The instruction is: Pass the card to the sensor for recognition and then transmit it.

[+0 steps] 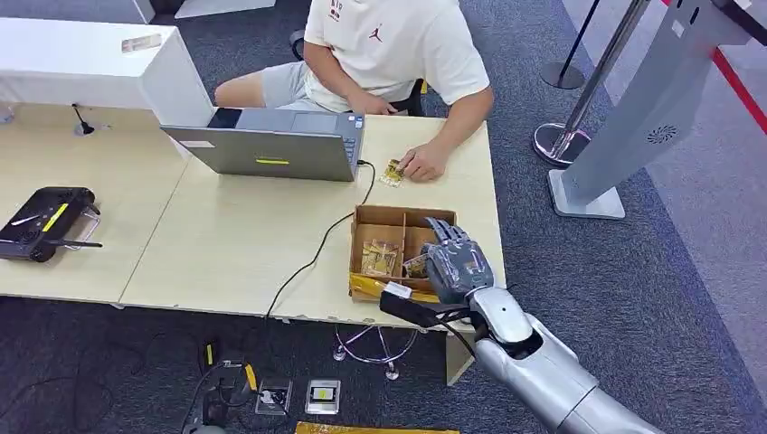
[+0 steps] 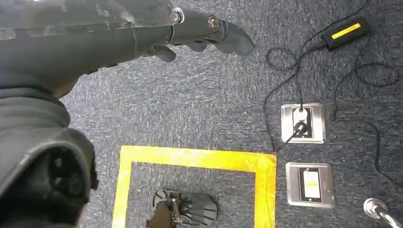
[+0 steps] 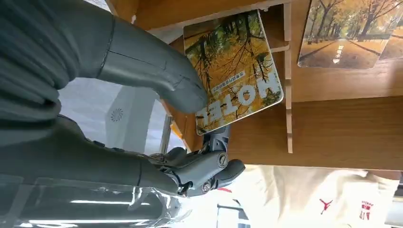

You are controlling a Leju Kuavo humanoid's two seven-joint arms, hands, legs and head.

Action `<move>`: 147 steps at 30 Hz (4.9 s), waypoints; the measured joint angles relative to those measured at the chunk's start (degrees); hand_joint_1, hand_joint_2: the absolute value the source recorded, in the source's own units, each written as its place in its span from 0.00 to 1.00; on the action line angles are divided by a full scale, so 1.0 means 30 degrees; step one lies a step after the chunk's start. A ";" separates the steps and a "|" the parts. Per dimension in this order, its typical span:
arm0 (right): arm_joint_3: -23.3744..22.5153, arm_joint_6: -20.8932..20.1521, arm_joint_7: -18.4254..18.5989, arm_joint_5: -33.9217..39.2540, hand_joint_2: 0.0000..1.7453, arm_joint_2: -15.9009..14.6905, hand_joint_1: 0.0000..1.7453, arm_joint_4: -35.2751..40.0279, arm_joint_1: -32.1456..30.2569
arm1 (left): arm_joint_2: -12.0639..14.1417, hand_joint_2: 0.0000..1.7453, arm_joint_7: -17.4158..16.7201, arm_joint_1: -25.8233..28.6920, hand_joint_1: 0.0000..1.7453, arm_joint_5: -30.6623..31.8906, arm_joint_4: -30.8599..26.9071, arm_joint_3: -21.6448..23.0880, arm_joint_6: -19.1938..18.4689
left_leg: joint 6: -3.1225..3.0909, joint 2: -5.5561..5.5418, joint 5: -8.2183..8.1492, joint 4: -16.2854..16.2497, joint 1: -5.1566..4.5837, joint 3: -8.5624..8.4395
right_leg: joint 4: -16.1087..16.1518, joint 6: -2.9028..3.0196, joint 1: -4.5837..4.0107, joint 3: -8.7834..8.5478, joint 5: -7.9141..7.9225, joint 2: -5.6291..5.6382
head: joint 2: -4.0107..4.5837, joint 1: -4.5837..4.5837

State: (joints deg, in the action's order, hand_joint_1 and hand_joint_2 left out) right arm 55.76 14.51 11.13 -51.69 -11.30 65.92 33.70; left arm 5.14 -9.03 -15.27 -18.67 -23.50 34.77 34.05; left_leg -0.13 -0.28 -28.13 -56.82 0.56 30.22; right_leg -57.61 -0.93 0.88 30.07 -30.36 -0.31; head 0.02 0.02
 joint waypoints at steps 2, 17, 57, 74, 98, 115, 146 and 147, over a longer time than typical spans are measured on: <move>0.0000 0.0659 0.0000 -0.0139 1.00 0.0000 1.00 -0.0022 -0.0001 | 0.0000 0.00 -0.0001 0.0005 0.00 0.0044 0.0000 0.0000 0.0000 | 0.0000 0.0000 0.0000 0.0000 0.0000 0.0000 | -0.0001 0.0000 0.0000 0.0000 0.0000 0.0001 | 0.0000 -0.0007; -0.1733 0.3550 0.1362 -0.1348 1.00 -0.0350 1.00 0.1966 0.0927 | -0.0058 0.00 -0.0001 -0.0010 0.00 0.0393 0.0000 0.0000 -0.0117 | 0.0000 0.0002 0.0000 -0.0004 -0.0001 -0.0007 | 0.0000 -0.0001 0.0001 0.0004 0.0002 0.0006 | 0.0000 -0.0007; -0.0422 0.1044 -0.0569 0.2258 1.00 0.3599 0.14 -0.8198 0.8265 | -0.0248 0.00 -0.1451 -0.1246 0.00 0.1275 0.0270 0.0036 -0.1005 | 0.0002 0.0001 0.0002 -0.0004 0.0000 0.0013 | -0.0009 0.0000 -0.0001 0.0010 0.0002 -0.0004 | 0.0000 0.0000; -0.0233 0.2699 0.0139 0.3679 1.00 0.2775 0.00 -0.7576 0.8138 | -0.0248 0.00 -0.1406 -0.1188 0.00 0.0357 0.0474 0.0058 -0.0706 | 0.0002 0.0005 0.0002 -0.0011 -0.0001 0.0006 | -0.0006 0.0000 0.0000 0.0023 0.0002 0.0006 | 0.0000 -0.0007; -1.0095 0.8453 0.3048 -0.7921 1.00 -0.4670 0.00 0.4190 -0.3590 | -0.0080 0.00 0.1137 0.0309 0.00 -0.2435 0.0561 -0.0379 0.1625 | -0.0008 -0.0002 -0.0028 -0.0041 0.0001 0.0007 | 0.0015 -0.0001 0.0000 0.0024 0.0001 -0.0002 | 0.0000 0.0000; -2.5598 0.8475 -0.3882 -0.8860 1.00 -0.1456 0.00 0.4959 -0.7547 | -0.0292 0.00 0.4015 0.0608 0.00 -0.4554 0.1115 -0.2405 0.1902 | -0.0020 -0.0077 -0.0019 -0.0048 -0.0001 0.0083 | 0.0023 -0.0002 0.0000 0.0062 -0.0004 -0.0108 | 0.0000 0.0000; -4.0596 0.8424 -0.2739 -1.0740 1.00 0.2812 0.00 -0.8796 -0.9563 | -0.0597 0.00 0.1172 0.3630 0.00 -0.2375 0.2470 -0.4182 0.0831 | 0.0025 0.0112 -0.0157 -0.0035 0.0023 0.0075 | 0.0017 0.0029 -0.0023 0.0114 -0.0078 0.0075 | 0.0000 -0.0007; -4.0705 0.8424 -0.2454 -1.0739 1.00 0.2849 0.00 -0.9182 -0.9499 | -0.0583 0.00 0.0982 0.3635 0.00 -0.2375 0.2514 -0.4167 0.0831 | 0.0025 0.0111 -0.0156 -0.0035 0.0024 0.0069 | 0.0016 0.0029 -0.0023 0.0106 -0.0078 0.0068 | 0.0000 -0.0022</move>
State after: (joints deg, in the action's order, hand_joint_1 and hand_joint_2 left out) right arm -66.36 39.78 3.76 -83.91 -2.75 38.38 5.21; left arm 3.39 -6.08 -4.37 -25.79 -15.95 22.27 36.54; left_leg -0.05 0.05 -28.60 -56.93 0.63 30.43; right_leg -57.56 -0.84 0.81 30.39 -30.60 -0.11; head 0.02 -0.04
